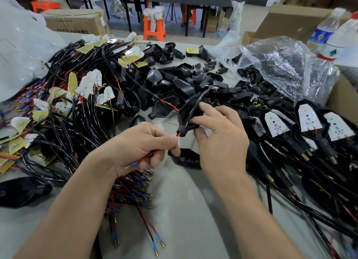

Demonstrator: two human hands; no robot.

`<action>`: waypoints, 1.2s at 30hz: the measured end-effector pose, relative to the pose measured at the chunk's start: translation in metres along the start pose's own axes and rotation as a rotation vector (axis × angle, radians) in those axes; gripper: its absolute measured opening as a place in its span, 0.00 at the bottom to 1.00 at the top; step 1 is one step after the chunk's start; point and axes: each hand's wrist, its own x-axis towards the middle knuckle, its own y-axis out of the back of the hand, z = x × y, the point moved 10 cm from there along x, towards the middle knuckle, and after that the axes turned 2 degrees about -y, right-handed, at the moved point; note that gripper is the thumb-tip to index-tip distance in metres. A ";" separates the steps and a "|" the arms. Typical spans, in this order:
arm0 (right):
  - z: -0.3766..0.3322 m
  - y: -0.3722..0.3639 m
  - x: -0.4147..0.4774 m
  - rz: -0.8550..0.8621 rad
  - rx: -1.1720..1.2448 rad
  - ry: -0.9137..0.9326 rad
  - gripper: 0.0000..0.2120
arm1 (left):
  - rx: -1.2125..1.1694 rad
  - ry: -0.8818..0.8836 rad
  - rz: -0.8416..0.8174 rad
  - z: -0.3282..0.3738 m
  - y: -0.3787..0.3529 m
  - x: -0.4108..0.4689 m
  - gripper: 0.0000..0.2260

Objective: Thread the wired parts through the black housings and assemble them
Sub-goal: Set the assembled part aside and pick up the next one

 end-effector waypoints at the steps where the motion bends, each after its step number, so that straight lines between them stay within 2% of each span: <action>1: -0.003 -0.001 -0.001 0.001 -0.022 0.015 0.14 | 0.007 0.005 -0.035 -0.001 -0.001 -0.002 0.15; 3: -0.006 -0.007 -0.003 -0.040 -0.038 0.023 0.15 | -0.012 -0.001 -0.073 -0.001 -0.001 -0.003 0.15; 6: 0.004 -0.025 -0.007 -0.229 0.043 -0.062 0.13 | -0.051 -0.046 -0.009 0.001 0.002 -0.001 0.13; 10: 0.036 -0.041 -0.013 -0.350 0.258 -0.372 0.14 | 0.045 -0.077 0.077 0.001 -0.002 0.007 0.13; 12: 0.048 -0.048 -0.019 -0.323 0.580 -0.599 0.14 | 0.028 -0.077 0.123 0.000 0.000 0.009 0.13; 14: 0.053 -0.063 -0.029 -0.279 1.060 -0.850 0.16 | -0.008 -0.100 0.122 0.003 -0.001 0.009 0.12; 15: 0.051 -0.071 -0.033 -0.289 1.263 -0.960 0.18 | -0.022 -0.121 0.105 0.005 -0.003 0.008 0.11; 17: 0.040 -0.080 -0.038 -0.405 1.490 -1.080 0.23 | -0.038 -0.154 0.061 0.010 -0.006 0.006 0.09; 19: 0.027 -0.083 -0.039 -0.558 1.564 -1.064 0.23 | -0.064 -0.165 0.013 0.011 -0.011 0.006 0.08; 21: 0.018 -0.082 -0.038 -0.653 1.609 -1.016 0.19 | -0.137 -0.169 -0.032 0.011 -0.016 0.006 0.09; 26: 0.018 -0.075 -0.026 -0.661 1.625 -0.882 0.19 | -0.316 -0.184 -0.092 0.014 -0.019 0.007 0.09; 29: 0.009 -0.065 -0.022 -0.760 1.691 -0.743 0.23 | -0.410 -0.199 -0.063 0.014 -0.014 0.009 0.10; 30: 0.008 -0.062 -0.021 -0.763 1.714 -0.724 0.21 | -0.438 -0.202 -0.050 0.014 -0.012 0.009 0.12; 32: 0.015 -0.062 -0.018 -0.674 1.734 -0.764 0.10 | -0.465 -0.195 -0.041 0.012 -0.010 0.010 0.18; 36: 0.039 -0.065 -0.015 -0.445 1.749 -0.952 0.09 | -0.454 -0.188 -0.036 0.012 -0.008 0.009 0.22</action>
